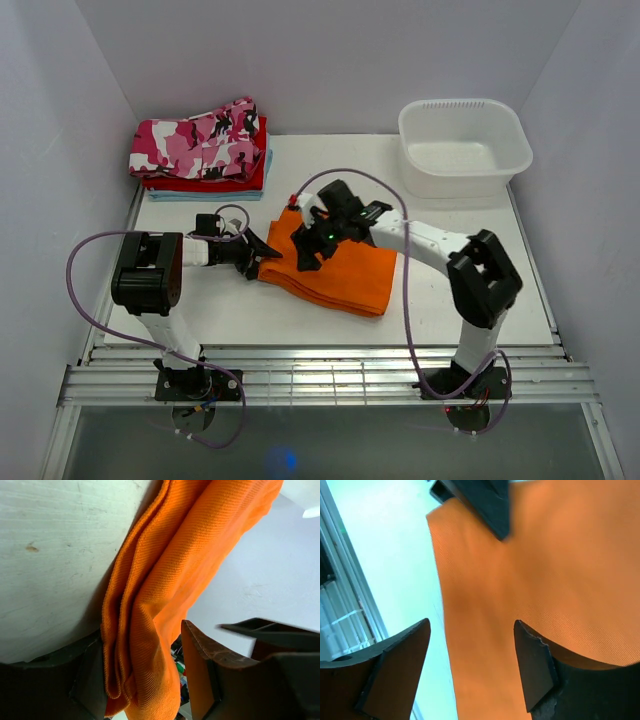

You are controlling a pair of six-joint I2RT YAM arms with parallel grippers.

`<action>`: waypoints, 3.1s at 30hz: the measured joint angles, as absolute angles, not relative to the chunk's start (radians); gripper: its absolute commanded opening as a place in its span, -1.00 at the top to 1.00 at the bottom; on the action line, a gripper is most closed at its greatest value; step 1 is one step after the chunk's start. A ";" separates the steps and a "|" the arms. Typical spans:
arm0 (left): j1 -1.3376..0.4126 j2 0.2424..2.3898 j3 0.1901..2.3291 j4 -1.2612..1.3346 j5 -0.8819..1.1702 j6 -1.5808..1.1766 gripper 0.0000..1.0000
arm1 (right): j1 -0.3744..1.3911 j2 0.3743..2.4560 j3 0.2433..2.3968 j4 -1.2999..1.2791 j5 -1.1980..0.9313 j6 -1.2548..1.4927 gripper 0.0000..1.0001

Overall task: Fold and stack the trousers
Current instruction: Neatly place the folded trousers to the corner

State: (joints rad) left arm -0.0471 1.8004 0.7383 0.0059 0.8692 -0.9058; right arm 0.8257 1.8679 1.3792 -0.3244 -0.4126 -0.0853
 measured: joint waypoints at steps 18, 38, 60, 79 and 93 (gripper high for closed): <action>-0.056 1.777 0.705 0.056 0.807 -0.879 0.04 | 0.202 1.393 0.599 -0.236 -0.616 0.344 -0.91; -0.095 1.713 0.817 -0.088 0.563 -0.619 1.00 | 0.284 1.578 0.744 -0.112 -0.656 0.533 0.84; -0.112 1.508 1.322 -0.173 0.235 -0.106 1.00 | 0.461 1.657 1.552 -0.216 -0.443 0.249 0.84; 0.294 1.892 1.538 0.174 0.228 -0.140 1.00 | 0.719 2.504 2.337 0.179 -0.176 0.179 0.85; 0.370 2.011 1.541 0.292 0.266 -0.173 1.00 | 0.758 2.713 2.368 0.490 -0.069 0.074 0.85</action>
State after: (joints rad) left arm 0.3698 2.0113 1.5414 0.2924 0.2657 -0.1730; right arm 0.7578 2.7129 2.3676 0.4904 -0.0689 0.0742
